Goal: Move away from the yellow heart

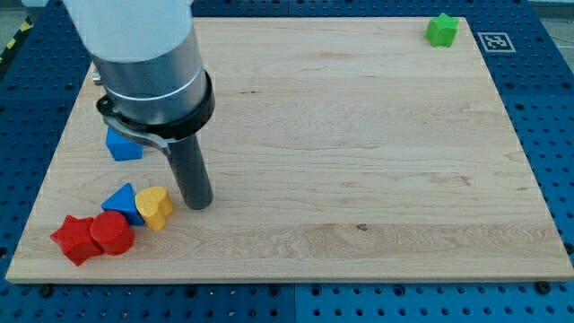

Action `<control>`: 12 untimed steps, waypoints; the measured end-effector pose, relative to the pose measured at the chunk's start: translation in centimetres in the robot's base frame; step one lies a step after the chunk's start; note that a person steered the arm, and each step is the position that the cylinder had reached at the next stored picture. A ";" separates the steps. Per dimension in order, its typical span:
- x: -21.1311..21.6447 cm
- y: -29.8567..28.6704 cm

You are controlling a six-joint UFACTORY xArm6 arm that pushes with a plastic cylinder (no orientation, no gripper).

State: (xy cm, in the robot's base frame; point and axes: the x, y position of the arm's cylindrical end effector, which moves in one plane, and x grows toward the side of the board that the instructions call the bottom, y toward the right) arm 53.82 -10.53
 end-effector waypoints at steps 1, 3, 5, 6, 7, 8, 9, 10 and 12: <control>0.1 -0.5; -1.1 -4.0; -1.5 -4.4; -1.5 -5.2; -1.5 -6.1; -1.5 -6.8; -1.5 -5.3; -1.5 -1.7; -1.5 3.1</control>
